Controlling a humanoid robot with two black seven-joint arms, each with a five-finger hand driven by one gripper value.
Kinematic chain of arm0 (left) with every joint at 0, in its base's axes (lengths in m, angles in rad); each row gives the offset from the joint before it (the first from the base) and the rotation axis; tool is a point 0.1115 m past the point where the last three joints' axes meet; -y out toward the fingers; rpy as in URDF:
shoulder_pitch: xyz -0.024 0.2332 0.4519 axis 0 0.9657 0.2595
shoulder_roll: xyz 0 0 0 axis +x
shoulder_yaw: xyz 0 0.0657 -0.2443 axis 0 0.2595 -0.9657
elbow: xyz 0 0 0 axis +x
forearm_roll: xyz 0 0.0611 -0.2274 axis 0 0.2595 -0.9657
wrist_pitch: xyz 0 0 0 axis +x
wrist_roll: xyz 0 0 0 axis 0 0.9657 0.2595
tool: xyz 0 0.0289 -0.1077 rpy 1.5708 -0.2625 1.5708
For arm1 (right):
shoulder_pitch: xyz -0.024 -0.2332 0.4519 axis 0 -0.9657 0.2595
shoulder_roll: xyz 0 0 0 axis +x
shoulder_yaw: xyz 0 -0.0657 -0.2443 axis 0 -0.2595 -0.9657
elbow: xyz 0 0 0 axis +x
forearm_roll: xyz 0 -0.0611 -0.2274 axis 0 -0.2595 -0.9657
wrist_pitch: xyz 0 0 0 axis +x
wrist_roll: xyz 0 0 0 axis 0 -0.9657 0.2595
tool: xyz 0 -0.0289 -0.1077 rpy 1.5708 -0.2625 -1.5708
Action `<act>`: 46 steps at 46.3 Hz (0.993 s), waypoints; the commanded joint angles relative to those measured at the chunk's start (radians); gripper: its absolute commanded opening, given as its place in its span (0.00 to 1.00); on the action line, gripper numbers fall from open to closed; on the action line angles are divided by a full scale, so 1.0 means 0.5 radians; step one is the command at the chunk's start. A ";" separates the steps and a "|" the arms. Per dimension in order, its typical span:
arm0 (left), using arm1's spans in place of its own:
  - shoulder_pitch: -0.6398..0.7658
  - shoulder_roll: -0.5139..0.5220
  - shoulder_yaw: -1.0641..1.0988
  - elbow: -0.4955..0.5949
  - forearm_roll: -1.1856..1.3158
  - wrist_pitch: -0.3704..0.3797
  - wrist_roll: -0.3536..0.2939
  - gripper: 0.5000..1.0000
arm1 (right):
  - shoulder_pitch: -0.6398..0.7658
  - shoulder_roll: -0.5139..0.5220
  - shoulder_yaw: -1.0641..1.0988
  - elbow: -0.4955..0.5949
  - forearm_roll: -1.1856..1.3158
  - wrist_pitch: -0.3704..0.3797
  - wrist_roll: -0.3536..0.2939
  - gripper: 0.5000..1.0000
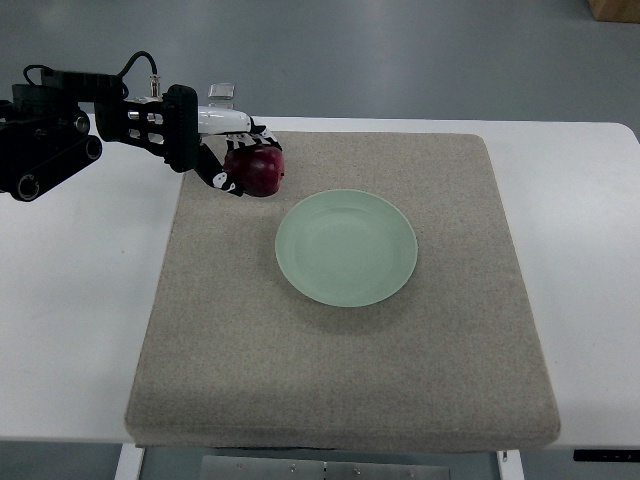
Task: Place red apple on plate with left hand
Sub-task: 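Carry the apple with the left hand onto the green plate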
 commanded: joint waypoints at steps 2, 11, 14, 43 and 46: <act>0.001 -0.036 -0.056 -0.076 -0.007 0.000 0.000 0.04 | 0.000 0.000 0.000 0.000 0.000 0.000 0.000 0.93; 0.001 -0.125 -0.059 -0.174 -0.004 0.000 0.003 0.05 | 0.000 0.000 0.000 0.000 0.000 0.000 0.000 0.93; 0.004 -0.153 -0.059 -0.174 -0.004 -0.003 0.003 0.06 | 0.000 0.000 0.000 0.000 0.000 0.000 0.000 0.93; 0.081 -0.413 -0.035 -0.162 0.005 -0.006 0.015 0.09 | 0.000 0.000 0.000 0.000 0.000 0.000 0.000 0.93; 0.099 -0.423 -0.035 -0.159 0.005 -0.006 0.018 0.10 | 0.000 0.000 0.000 0.000 0.000 0.000 0.000 0.93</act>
